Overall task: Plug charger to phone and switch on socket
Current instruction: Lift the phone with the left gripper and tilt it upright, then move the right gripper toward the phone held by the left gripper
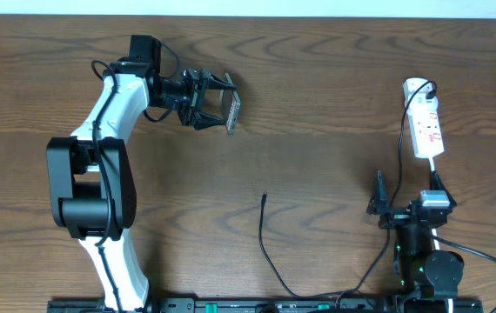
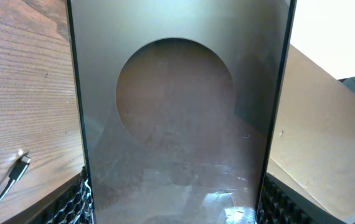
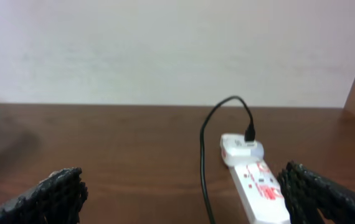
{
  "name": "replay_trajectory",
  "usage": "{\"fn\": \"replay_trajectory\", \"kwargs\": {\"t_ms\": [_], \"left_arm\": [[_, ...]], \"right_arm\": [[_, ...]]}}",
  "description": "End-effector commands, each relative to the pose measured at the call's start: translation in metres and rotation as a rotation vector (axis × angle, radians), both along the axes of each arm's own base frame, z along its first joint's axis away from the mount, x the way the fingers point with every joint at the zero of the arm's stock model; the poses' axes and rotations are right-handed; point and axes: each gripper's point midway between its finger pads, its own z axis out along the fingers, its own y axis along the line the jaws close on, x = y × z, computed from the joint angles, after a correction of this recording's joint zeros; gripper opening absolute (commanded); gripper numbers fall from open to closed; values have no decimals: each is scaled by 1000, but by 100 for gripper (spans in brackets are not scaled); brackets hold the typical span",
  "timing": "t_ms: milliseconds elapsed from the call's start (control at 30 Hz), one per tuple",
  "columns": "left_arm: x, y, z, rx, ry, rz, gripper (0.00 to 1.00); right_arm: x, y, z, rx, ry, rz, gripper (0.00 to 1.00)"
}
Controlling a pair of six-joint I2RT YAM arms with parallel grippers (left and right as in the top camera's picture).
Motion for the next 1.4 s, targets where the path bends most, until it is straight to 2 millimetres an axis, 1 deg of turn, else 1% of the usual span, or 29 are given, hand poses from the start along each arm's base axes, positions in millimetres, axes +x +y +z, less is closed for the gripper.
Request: {"fn": "replay_trajectory", "kwargs": {"t_ms": [0,133,267,367,433,600,767,933,1033,1133,1233,1367], "left_arm": [[-1,1,25,-41,-40,-1,7],[-1,1,25,-40,-41,0,7],[1,1,25,-41,-53,0,7],[1,1,25,-42,-51,2,7],[1,1,26,-42,-52,3,7],[4,1,27,-44,-62,8,7],[5,1,27,-44,-61,9,7],[6,1,25,-33,-69,13,7],[9,2,26,-30,-78,19,7],[12,4,21,-2,-66,40,7],[16,5,20,14,-76,52,7],[22,8,17,35,-71,79,7]], "right_arm": [[-1,6,9,19,-37,33,99],[-1,9,8,143,-32,54,99],[-2,14,2,238,30,80,99],[-3,14,-2,251,102,75,99],[-4,14,-1,253,155,68,99],[4,21,11,261,285,94,99],[27,44,27,290,423,209,99],[51,72,31,411,634,340,99],[62,90,26,511,774,412,99],[69,110,22,627,896,515,99],[72,129,19,715,975,629,99],[78,143,8,770,1034,652,99]]}}
